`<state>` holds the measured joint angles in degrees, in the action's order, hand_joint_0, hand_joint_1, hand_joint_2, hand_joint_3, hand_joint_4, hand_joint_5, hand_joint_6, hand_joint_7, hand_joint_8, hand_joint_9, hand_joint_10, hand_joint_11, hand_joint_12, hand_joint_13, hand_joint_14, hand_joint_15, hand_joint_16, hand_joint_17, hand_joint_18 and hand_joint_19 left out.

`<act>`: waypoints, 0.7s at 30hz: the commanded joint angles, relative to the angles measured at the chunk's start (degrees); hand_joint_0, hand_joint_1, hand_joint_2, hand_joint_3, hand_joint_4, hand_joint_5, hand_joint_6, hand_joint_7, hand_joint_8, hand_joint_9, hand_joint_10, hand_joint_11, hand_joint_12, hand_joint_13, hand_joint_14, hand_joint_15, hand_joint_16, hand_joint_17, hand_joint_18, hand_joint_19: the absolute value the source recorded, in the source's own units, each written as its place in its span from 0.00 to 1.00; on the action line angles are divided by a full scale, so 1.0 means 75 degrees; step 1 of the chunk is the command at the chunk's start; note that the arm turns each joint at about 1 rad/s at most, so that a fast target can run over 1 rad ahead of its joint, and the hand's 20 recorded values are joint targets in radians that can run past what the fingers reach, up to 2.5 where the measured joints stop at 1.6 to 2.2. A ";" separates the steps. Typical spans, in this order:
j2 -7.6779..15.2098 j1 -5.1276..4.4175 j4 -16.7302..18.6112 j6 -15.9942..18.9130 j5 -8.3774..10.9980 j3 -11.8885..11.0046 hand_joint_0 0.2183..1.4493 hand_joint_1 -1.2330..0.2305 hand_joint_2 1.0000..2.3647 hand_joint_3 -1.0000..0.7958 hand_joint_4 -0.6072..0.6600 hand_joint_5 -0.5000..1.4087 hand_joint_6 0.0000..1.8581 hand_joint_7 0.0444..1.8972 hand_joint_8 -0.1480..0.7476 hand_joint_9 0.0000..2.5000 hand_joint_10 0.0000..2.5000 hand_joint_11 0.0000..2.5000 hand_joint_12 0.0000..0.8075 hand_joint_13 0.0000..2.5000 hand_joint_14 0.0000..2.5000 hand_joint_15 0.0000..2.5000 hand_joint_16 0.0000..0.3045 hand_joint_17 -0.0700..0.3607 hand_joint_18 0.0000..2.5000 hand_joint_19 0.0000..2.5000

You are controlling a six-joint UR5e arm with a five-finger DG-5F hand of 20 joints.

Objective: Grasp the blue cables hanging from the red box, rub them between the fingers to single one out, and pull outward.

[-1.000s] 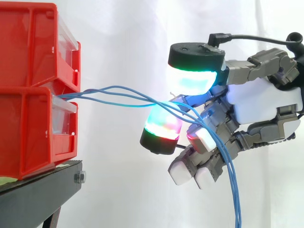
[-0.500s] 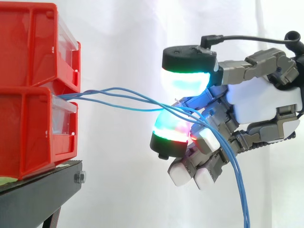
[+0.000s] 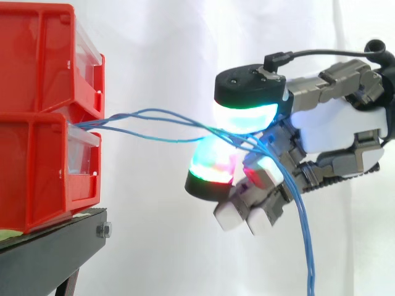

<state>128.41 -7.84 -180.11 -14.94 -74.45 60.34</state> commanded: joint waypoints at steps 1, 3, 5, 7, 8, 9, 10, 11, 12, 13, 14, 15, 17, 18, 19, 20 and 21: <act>-0.0001 0.0003 -0.0291 -0.0235 0.0047 -0.0310 0.33 0.31 0.01 0.44 0.68 0.19 0.45 0.41 0.62 0.44 0.01 0.33 0.52 0.31 0.00 0.14 0.17 0.44 0.31 0.14; -0.0012 0.0003 -0.0701 -0.0387 0.0047 -0.0510 0.33 0.30 0.01 0.45 0.70 0.19 0.46 0.41 0.62 0.44 0.01 0.32 0.52 0.30 0.00 0.14 0.18 0.44 0.31 0.14; -0.0001 0.0003 -0.0830 -0.0422 0.0047 -0.0533 0.33 0.31 0.01 0.45 0.70 0.19 0.46 0.40 0.62 0.44 0.01 0.33 0.52 0.30 0.00 0.14 0.17 0.44 0.31 0.14; -0.0024 0.0003 -0.0935 -0.0458 0.0059 -0.0545 0.33 0.31 0.01 0.45 0.70 0.19 0.46 0.40 0.62 0.44 0.01 0.33 0.52 0.30 0.00 0.14 0.17 0.44 0.31 0.14; -0.0036 -0.0009 -0.0935 -0.0458 0.0059 -0.0545 0.34 0.31 0.01 0.45 0.69 0.19 0.46 0.40 0.62 0.44 0.01 0.33 0.52 0.30 0.00 0.14 0.17 0.44 0.31 0.14; -0.0036 -0.0009 -0.0947 -0.0469 0.0059 -0.0545 0.34 0.31 0.01 0.45 0.69 0.19 0.46 0.40 0.62 0.44 0.01 0.33 0.51 0.30 0.00 0.14 0.17 0.44 0.31 0.14; -0.0036 -0.0009 -0.0947 -0.0458 0.0059 -0.0545 0.34 0.31 0.01 0.45 0.68 0.19 0.46 0.40 0.62 0.44 0.01 0.33 0.51 0.30 0.00 0.14 0.17 0.44 0.31 0.14; -0.0036 -0.0021 -0.0947 -0.0458 0.0071 -0.0533 0.34 0.31 0.01 0.45 0.68 0.19 0.46 0.41 0.62 0.45 0.01 0.33 0.51 0.30 0.00 0.14 0.17 0.43 0.31 0.14; -0.0036 -0.0021 -0.0947 -0.0458 0.0083 -0.0545 0.34 0.31 0.01 0.45 0.68 0.19 0.47 0.40 0.62 0.45 0.01 0.33 0.51 0.30 0.01 0.14 0.17 0.43 0.31 0.14; -0.0024 -0.0021 -0.0947 -0.0458 0.0106 -0.0533 0.34 0.31 0.01 0.45 0.68 0.19 0.47 0.40 0.62 0.45 0.01 0.33 0.51 0.30 0.00 0.14 0.17 0.43 0.31 0.14; -0.0036 -0.0032 -0.0947 -0.0458 0.0118 -0.0545 0.34 0.31 0.01 0.45 0.68 0.19 0.47 0.40 0.61 0.45 0.01 0.33 0.51 0.30 0.00 0.14 0.17 0.43 0.31 0.14; -0.0036 -0.0032 -0.0947 -0.0458 0.0130 -0.0545 0.34 0.31 0.01 0.45 0.68 0.19 0.47 0.41 0.62 0.45 0.01 0.33 0.51 0.30 0.00 0.14 0.17 0.43 0.31 0.14; -0.0036 -0.0032 -0.0947 -0.0458 0.0130 -0.0545 0.34 0.31 0.01 0.45 0.68 0.18 0.47 0.40 0.61 0.45 0.01 0.34 0.51 0.30 0.01 0.14 0.17 0.43 0.31 0.14; -0.0036 -0.0032 -0.0947 -0.0458 0.0130 -0.0545 0.34 0.31 0.01 0.45 0.68 0.18 0.47 0.40 0.62 0.45 0.01 0.33 0.51 0.30 0.00 0.14 0.17 0.43 0.31 0.14; -0.0036 -0.0032 -0.0947 -0.0458 0.0130 -0.0533 0.34 0.31 0.01 0.45 0.68 0.18 0.47 0.40 0.62 0.45 0.01 0.34 0.50 0.30 0.01 0.14 0.17 0.43 0.31 0.14; -0.0036 -0.0032 -0.0947 -0.0458 0.0130 -0.0533 0.33 0.31 0.01 0.46 0.67 0.19 0.47 0.39 0.62 0.45 0.01 0.34 0.50 0.30 0.00 0.14 0.17 0.43 0.31 0.14; -0.0036 -0.0021 -0.0947 -0.0458 0.0130 -0.0545 0.33 0.31 0.01 0.46 0.67 0.19 0.47 0.40 0.62 0.46 0.01 0.34 0.51 0.30 0.00 0.14 0.17 0.43 0.31 0.14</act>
<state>128.15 -8.06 -187.20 -18.37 -73.50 56.29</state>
